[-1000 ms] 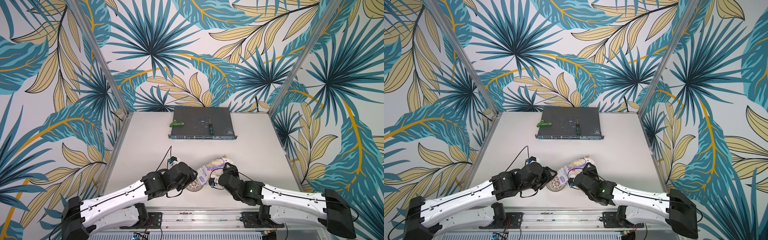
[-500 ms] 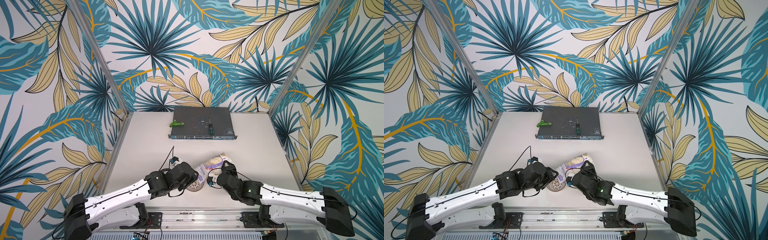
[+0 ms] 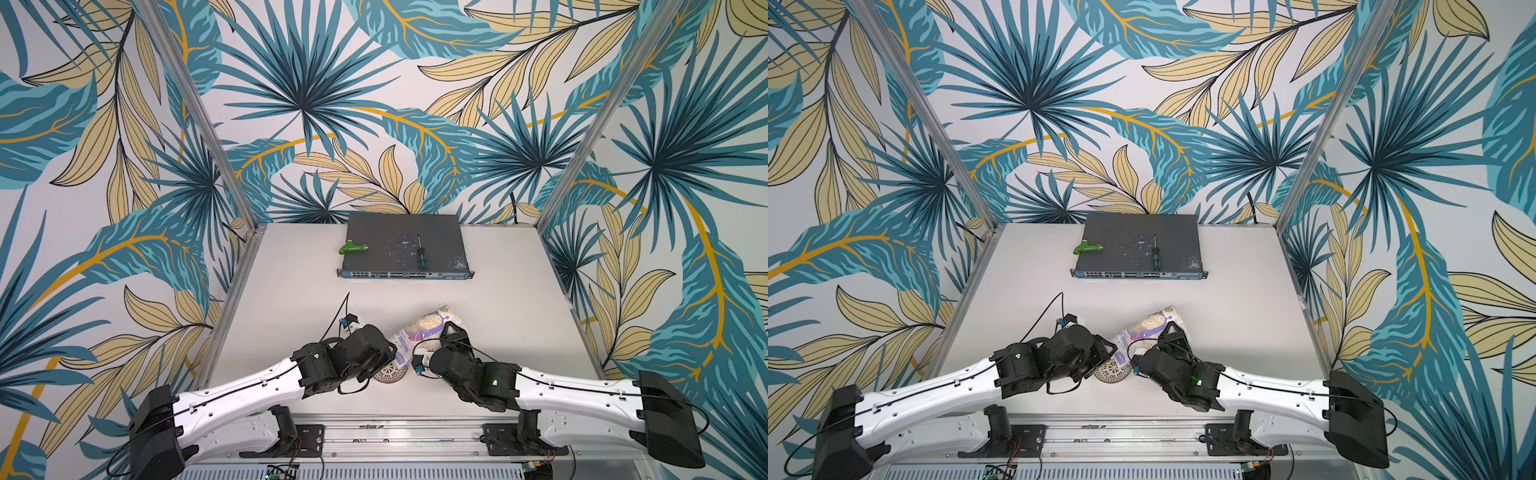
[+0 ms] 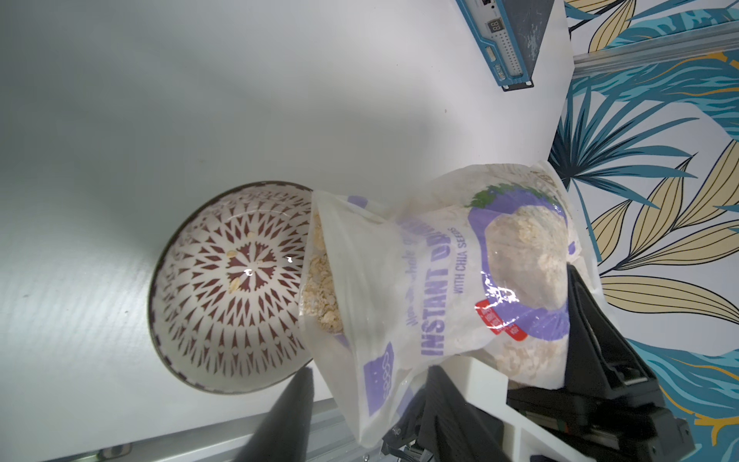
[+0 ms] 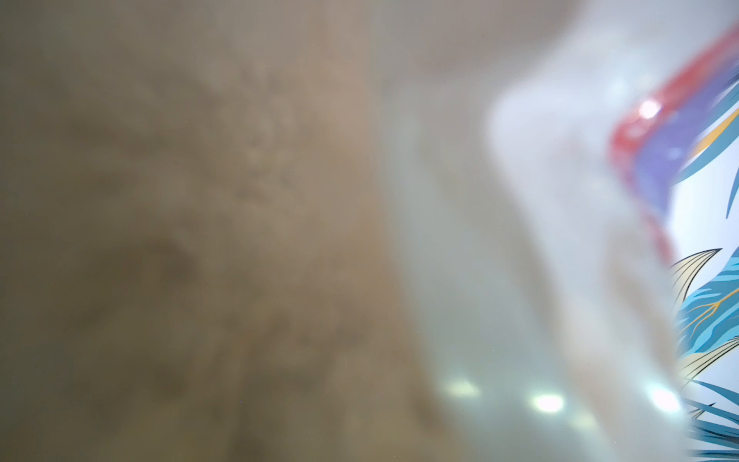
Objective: Pour the oats into the breakfast bowl
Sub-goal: Pour the oats into the bowl.
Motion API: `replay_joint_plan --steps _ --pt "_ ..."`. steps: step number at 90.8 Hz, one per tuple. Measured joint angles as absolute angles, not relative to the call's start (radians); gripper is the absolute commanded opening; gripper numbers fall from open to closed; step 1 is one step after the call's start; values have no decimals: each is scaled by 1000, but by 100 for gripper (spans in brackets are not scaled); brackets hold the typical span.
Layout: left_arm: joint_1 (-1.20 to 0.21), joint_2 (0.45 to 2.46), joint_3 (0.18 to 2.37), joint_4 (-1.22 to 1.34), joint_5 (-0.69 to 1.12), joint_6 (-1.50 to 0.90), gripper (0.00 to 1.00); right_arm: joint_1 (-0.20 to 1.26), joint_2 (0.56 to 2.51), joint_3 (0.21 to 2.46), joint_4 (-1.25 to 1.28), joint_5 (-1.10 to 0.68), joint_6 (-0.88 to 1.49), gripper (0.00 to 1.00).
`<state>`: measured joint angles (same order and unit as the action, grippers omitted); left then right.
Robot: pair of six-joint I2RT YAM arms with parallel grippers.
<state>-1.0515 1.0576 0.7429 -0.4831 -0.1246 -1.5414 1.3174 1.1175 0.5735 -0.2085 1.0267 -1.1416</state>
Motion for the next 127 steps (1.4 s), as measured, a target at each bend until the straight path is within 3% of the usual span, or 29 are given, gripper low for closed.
replay_joint_plan --steps 127 --pt "-1052 1031 698 -487 -173 -1587 49 1346 1162 582 -97 1100 -1318 0"
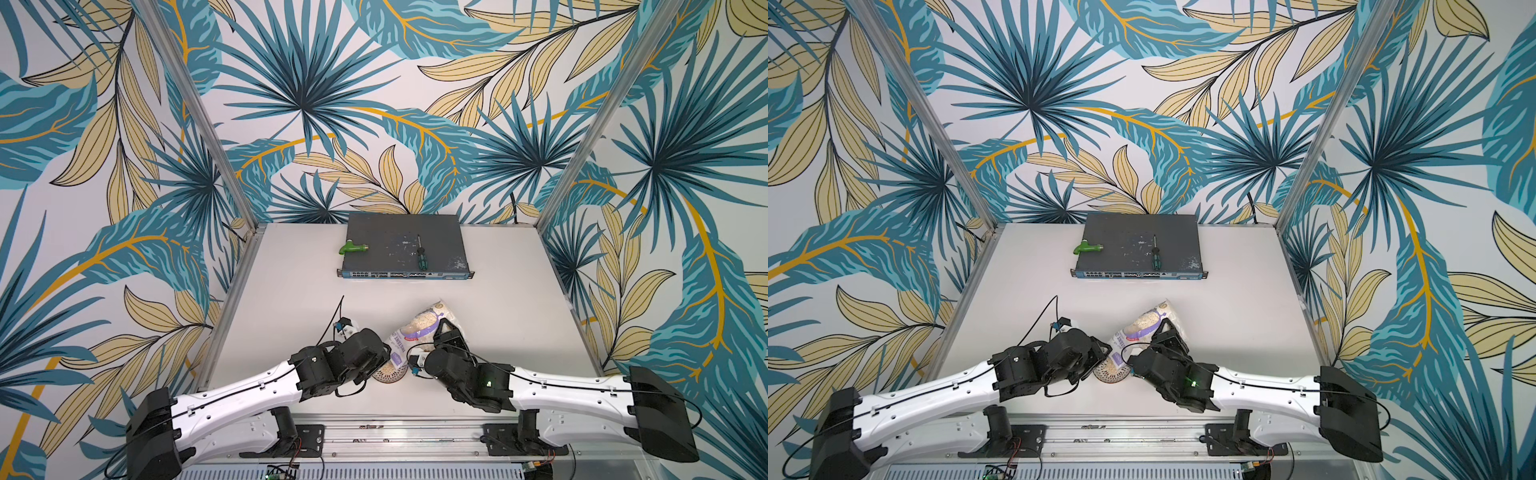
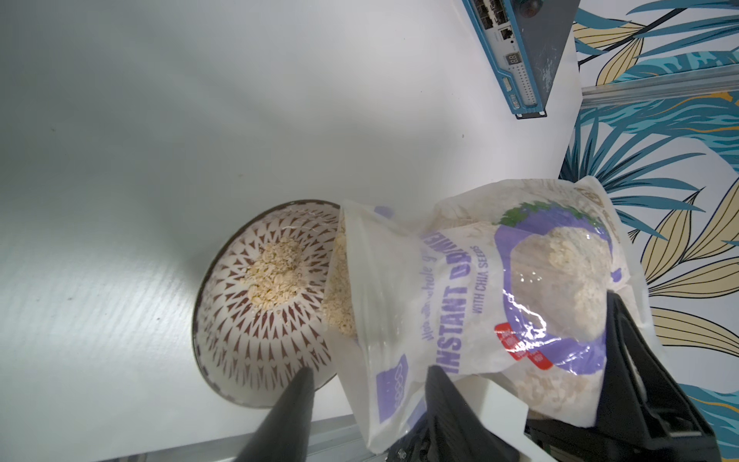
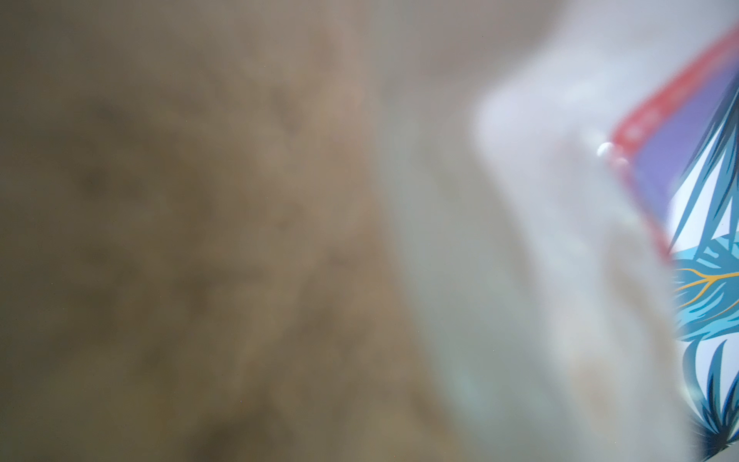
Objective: Pour the oats into the breakfast bowl
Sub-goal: Pour the oats into the bowl.
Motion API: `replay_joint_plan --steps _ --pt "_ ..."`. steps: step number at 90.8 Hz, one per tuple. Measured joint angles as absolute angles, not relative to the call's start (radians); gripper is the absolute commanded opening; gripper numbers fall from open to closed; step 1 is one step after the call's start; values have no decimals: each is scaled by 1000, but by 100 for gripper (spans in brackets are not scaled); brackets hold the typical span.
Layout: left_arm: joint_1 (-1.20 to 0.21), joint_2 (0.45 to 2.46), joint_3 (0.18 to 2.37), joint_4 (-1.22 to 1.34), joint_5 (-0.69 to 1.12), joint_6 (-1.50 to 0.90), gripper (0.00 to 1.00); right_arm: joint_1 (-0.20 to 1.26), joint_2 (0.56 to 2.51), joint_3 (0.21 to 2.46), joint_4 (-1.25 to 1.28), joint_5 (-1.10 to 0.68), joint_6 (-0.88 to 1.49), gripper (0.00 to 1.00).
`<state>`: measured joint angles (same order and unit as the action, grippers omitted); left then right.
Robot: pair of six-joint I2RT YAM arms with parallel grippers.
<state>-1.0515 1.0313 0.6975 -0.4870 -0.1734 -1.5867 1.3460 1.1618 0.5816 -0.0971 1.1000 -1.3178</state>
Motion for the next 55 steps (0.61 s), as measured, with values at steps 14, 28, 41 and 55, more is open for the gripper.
replay_joint_plan --steps 14,28,41,55 --pt "-1052 1031 696 -487 -174 -1587 49 1354 1162 582 -83 1100 -1340 0" --pt "-1052 1031 696 -487 -177 -1588 49 1362 1162 582 -80 1100 -1356 0" --pt "-1052 1031 696 -487 -177 -1590 49 1363 1162 582 -81 1100 -1362 0" --pt "-1052 1031 696 -487 -180 -1594 49 1363 1161 582 -82 1101 -1367 0"
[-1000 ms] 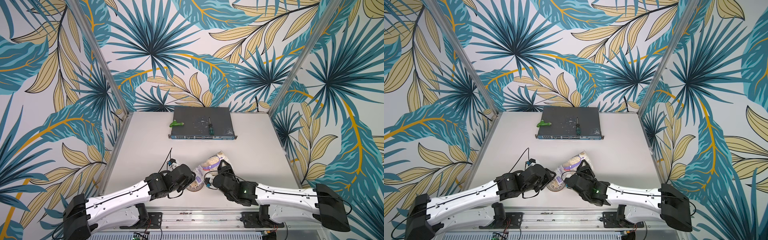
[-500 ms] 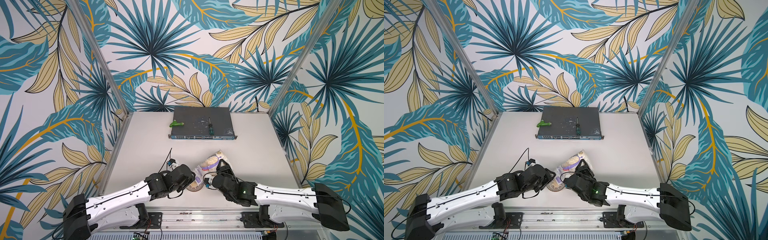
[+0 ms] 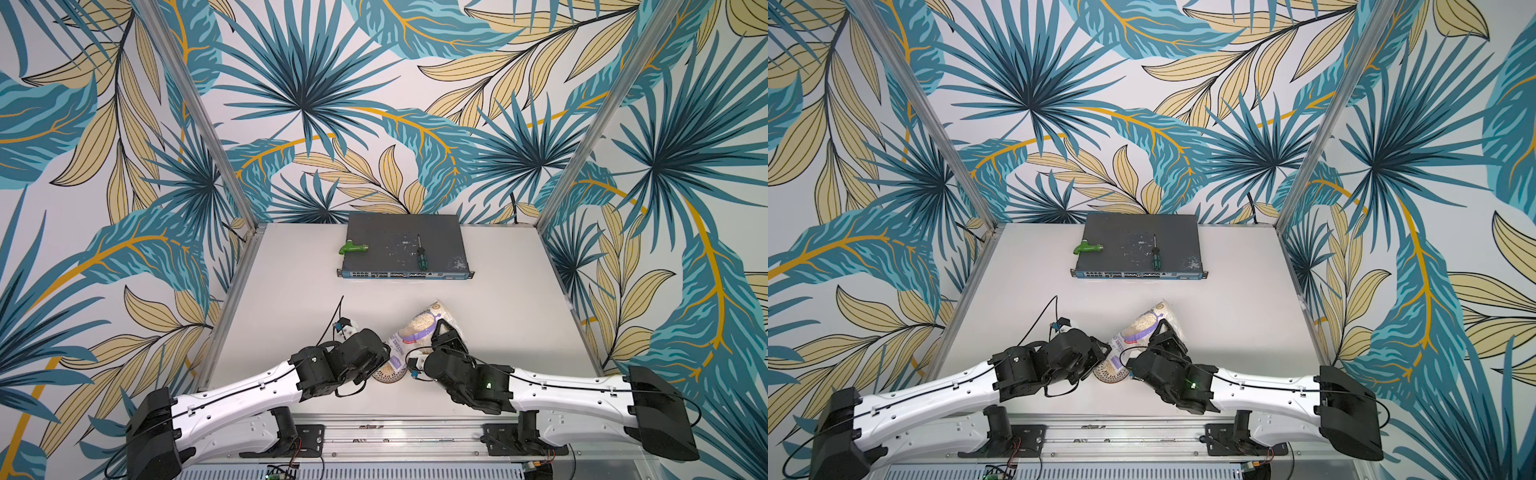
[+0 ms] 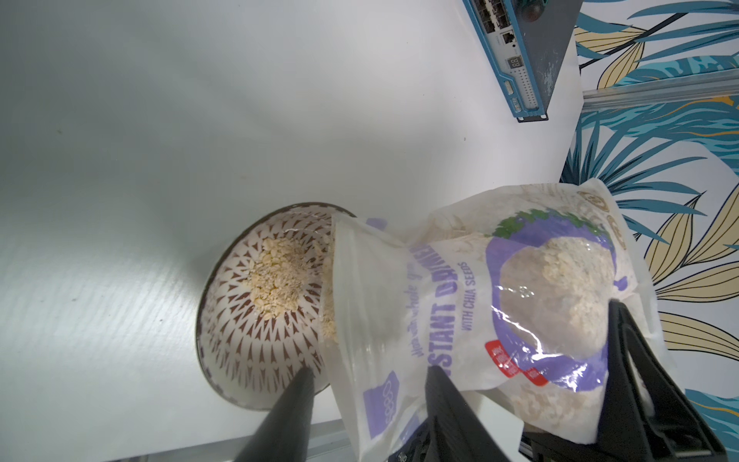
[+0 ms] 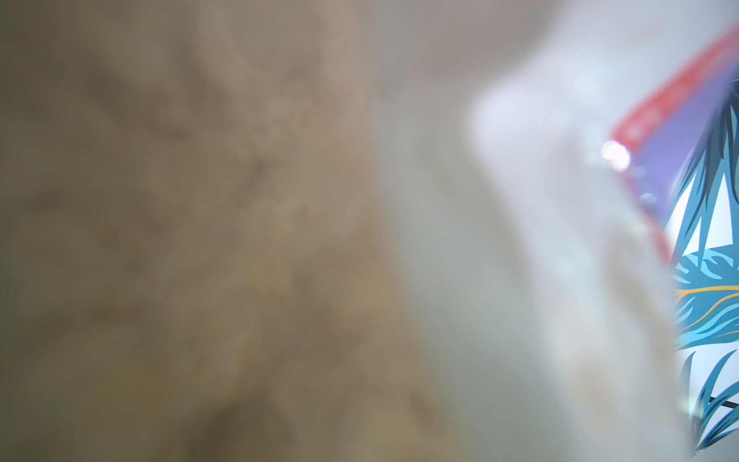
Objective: Pour the oats into the breakfast bowl
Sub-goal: Pour the oats into the bowl.
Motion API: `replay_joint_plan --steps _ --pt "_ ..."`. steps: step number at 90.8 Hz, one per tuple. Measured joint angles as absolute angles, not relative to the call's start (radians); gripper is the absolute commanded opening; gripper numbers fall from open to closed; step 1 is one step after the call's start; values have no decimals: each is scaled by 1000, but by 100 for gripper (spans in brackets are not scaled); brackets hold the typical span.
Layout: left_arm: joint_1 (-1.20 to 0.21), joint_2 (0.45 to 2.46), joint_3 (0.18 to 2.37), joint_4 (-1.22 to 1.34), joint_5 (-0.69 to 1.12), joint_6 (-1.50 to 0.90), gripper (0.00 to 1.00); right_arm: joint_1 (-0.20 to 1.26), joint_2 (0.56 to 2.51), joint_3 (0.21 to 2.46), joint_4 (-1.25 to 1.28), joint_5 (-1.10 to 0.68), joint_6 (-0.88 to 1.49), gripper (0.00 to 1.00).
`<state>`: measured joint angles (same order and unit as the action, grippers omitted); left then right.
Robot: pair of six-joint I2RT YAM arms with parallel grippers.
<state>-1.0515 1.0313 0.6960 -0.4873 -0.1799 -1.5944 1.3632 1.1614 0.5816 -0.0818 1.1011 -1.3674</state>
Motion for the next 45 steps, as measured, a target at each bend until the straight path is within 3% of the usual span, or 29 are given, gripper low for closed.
replay_joint_plan --steps 45 --pt "-1052 1031 696 -487 -182 -1605 49 1377 1162 582 -65 1118 -1427 0"
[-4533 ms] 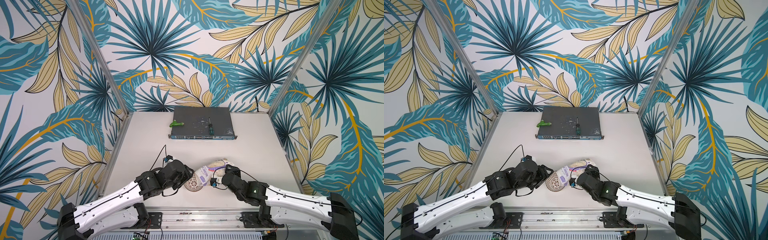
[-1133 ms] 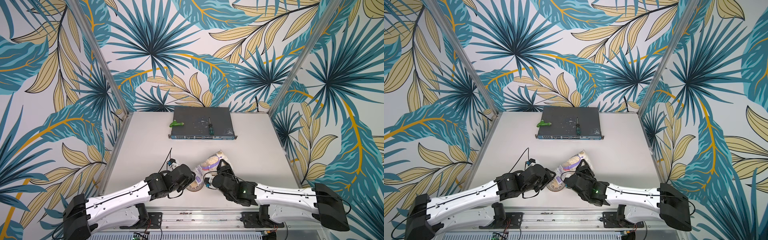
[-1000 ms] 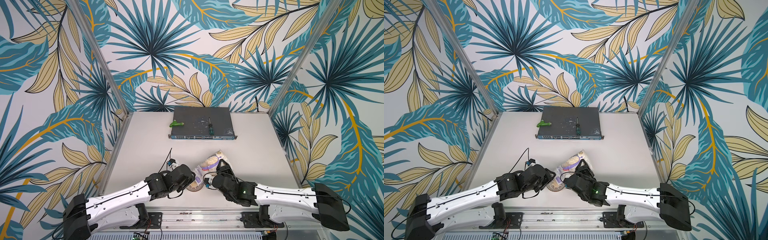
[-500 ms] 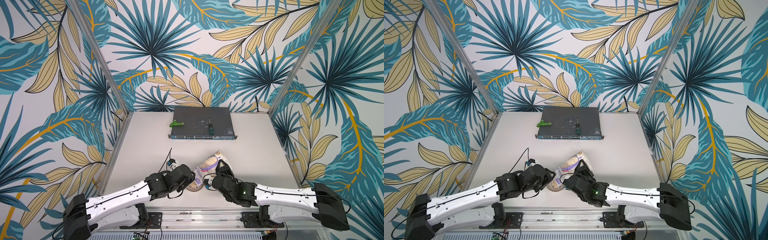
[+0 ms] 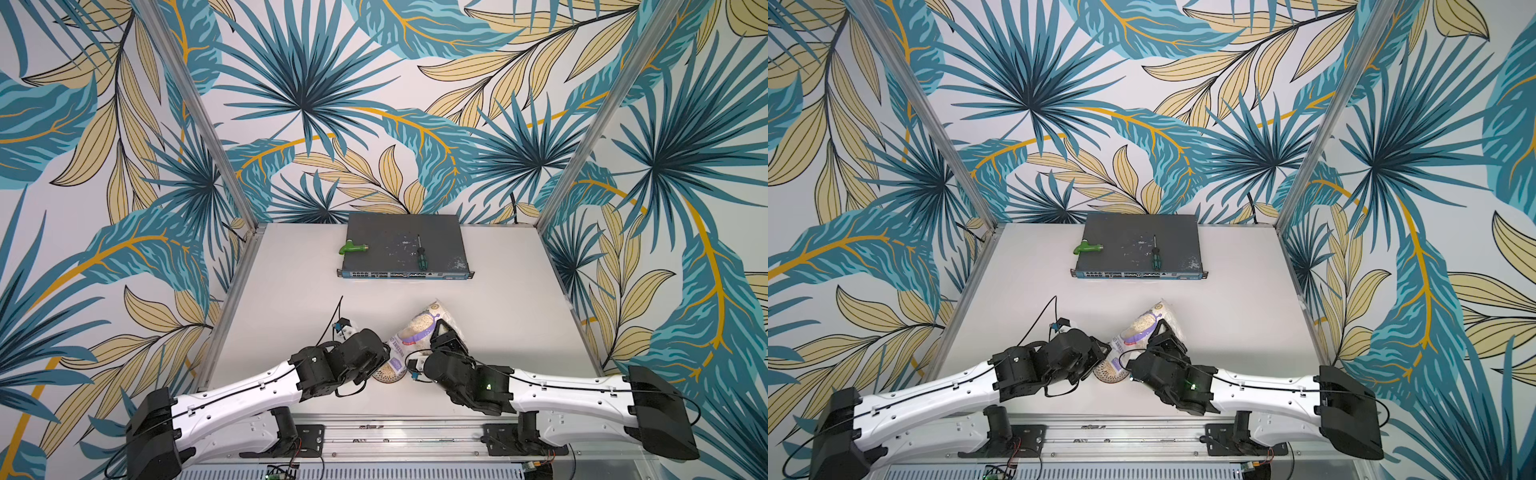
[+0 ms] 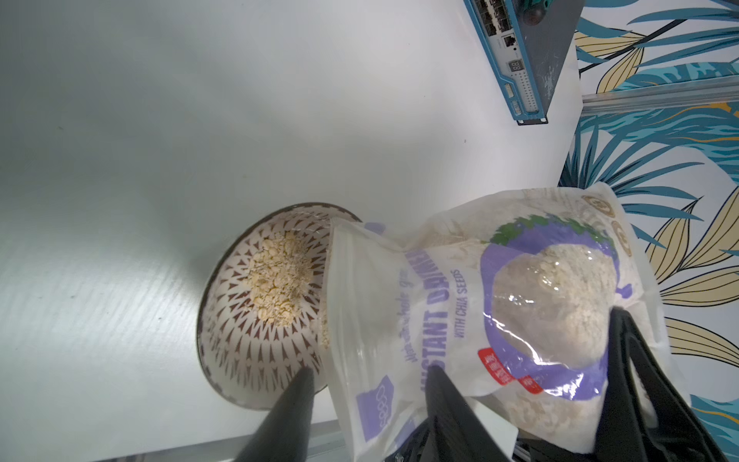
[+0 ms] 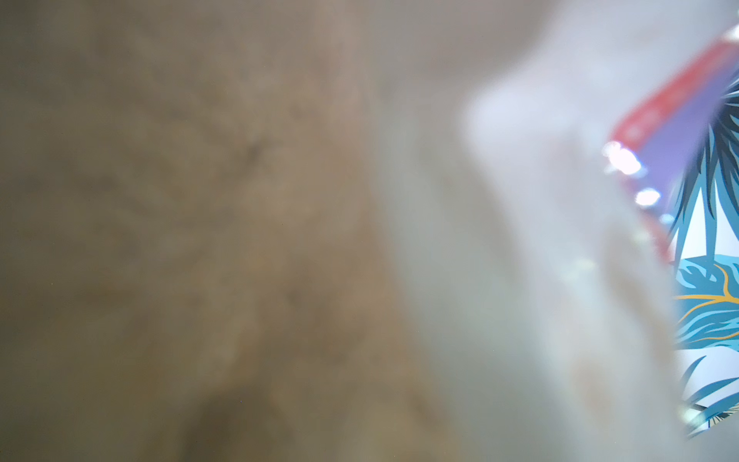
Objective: Pour the oats into the breakfast bowl
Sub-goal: Pour the oats into the bowl.
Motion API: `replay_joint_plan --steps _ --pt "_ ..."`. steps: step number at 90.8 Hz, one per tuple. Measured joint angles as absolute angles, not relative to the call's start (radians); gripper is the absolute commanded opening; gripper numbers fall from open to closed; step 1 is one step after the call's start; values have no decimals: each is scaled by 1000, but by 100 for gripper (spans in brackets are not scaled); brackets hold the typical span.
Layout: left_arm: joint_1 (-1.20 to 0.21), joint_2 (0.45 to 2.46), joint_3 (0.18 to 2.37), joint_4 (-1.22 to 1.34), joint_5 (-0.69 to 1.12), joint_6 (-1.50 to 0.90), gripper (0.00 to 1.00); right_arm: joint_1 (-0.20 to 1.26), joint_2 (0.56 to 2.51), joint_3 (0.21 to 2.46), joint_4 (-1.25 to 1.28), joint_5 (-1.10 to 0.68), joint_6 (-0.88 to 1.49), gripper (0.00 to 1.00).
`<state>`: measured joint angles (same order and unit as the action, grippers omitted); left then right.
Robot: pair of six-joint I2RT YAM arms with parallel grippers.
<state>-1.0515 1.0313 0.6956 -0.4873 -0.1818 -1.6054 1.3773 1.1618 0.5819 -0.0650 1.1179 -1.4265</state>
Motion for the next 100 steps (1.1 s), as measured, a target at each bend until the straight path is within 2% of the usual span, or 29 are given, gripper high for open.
replay_joint_plan --steps 100 --pt "-1052 1031 674 -483 -184 -1613 49 1383 1192 640 -127 1137 -1449 0"
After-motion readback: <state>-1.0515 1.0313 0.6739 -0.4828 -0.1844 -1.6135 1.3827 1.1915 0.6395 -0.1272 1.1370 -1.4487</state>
